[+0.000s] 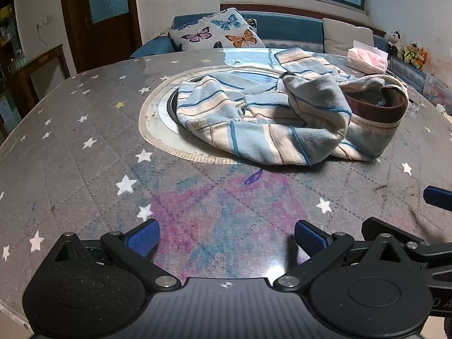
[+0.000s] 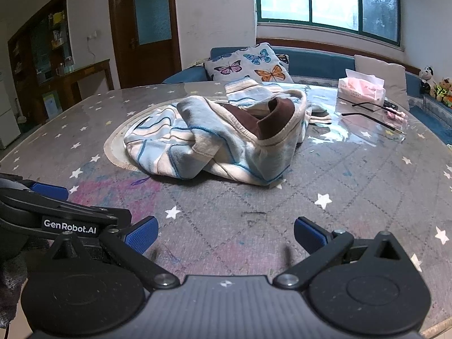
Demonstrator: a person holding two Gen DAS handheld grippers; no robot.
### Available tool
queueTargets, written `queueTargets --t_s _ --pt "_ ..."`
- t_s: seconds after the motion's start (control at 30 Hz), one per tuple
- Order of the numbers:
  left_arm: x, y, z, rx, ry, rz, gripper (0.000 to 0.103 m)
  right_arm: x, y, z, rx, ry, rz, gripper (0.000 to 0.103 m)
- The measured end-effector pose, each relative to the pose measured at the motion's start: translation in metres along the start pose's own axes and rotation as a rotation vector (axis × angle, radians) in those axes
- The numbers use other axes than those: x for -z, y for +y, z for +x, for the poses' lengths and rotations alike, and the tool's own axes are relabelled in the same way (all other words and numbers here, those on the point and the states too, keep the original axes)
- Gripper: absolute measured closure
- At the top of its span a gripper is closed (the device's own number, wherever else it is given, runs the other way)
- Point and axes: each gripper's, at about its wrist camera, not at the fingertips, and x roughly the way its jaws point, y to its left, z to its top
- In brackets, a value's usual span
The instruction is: Fold clothes
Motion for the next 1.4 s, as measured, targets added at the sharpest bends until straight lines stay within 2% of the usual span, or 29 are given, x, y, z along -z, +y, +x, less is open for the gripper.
queueTargets --t_s 1.4 --pt "-0.018 -0.003 0.019 0.001 0.050 0.009 0.000 -0.014 -0.008 0.021 -0.015 0.044 0.032 0.000"
